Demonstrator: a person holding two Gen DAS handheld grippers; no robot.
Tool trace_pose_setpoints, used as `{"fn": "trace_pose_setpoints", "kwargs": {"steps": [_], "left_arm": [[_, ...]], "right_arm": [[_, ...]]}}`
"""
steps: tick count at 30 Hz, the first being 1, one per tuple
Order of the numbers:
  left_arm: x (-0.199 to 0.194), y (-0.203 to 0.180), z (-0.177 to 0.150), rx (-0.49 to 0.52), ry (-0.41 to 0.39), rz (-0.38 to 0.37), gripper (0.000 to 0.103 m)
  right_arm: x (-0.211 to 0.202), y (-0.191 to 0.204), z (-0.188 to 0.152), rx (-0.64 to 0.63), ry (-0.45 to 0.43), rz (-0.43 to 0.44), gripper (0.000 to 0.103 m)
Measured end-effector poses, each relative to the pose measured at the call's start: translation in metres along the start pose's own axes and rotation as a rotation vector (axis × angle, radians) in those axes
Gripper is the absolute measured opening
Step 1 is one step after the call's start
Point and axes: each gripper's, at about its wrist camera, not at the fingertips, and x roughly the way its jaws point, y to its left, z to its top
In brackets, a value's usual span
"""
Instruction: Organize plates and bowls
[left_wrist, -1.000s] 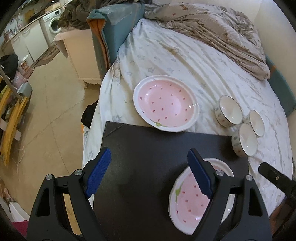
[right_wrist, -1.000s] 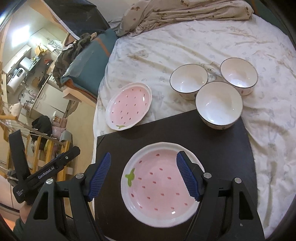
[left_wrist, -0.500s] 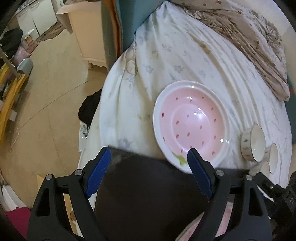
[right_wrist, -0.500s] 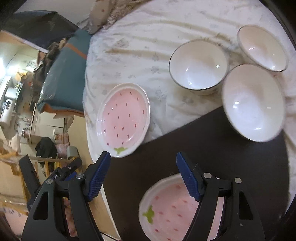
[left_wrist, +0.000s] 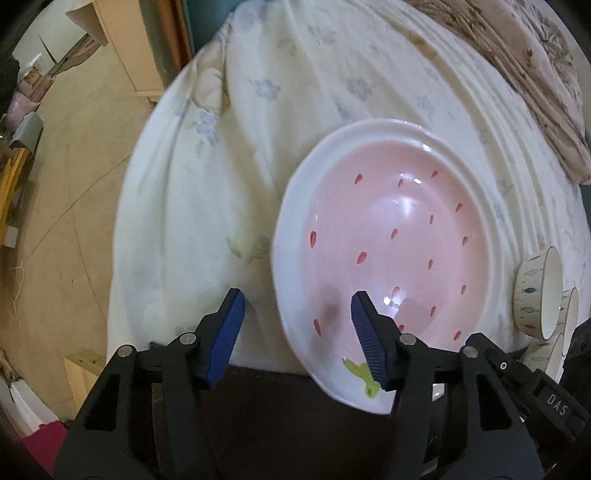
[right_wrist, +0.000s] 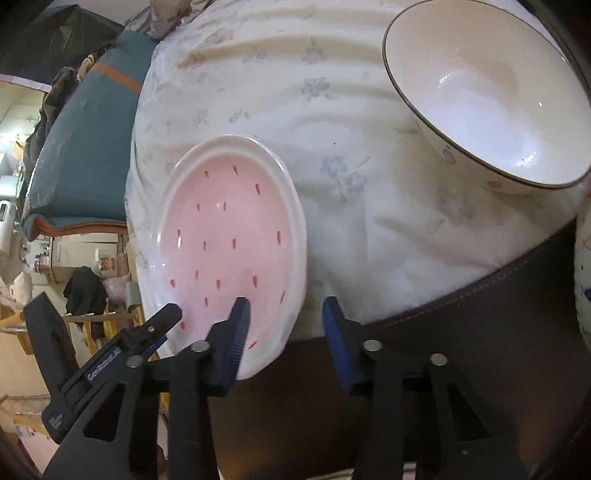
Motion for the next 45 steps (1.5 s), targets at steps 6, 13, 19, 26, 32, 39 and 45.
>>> {"fn": "trace_pose_setpoints", "kwargs": {"steps": [6,13,19,26,32,39,45], "left_arm": [[0.007,-0.013,0.001,0.047,-0.034,0.016,0.043],[0.008,-0.016,0.0,0.018,-0.068,0.001,0.041],[0.004,-0.016,-0.002,0.015,-0.076,0.007,0.038],[-0.039,-0.024,-0.011,0.026,-0.12,-0.039,0.033],[-0.069,-0.042,-0.033,0.077,-0.143,-0.047,0.033],[-0.094,-0.054,-0.067,0.092,-0.142,-0.083,0.033],[-0.115,-0.062,-0.095,0.118,-0.149,-0.094,0.033]], "right_arm": [[0.01,0.0,0.005,-0.092,0.003,-0.013,0.018],[0.029,0.0,0.012,-0.057,0.038,0.016,0.02],[0.031,-0.001,0.011,-0.053,0.03,0.03,0.021],[0.012,0.013,0.006,-0.146,-0.033,0.051,0.02],[-0.014,0.008,-0.006,-0.133,-0.049,0.083,0.021],[-0.052,0.001,-0.026,-0.156,-0.066,0.085,0.021],[-0.085,-0.004,-0.046,-0.189,-0.084,0.086,0.021]]}}
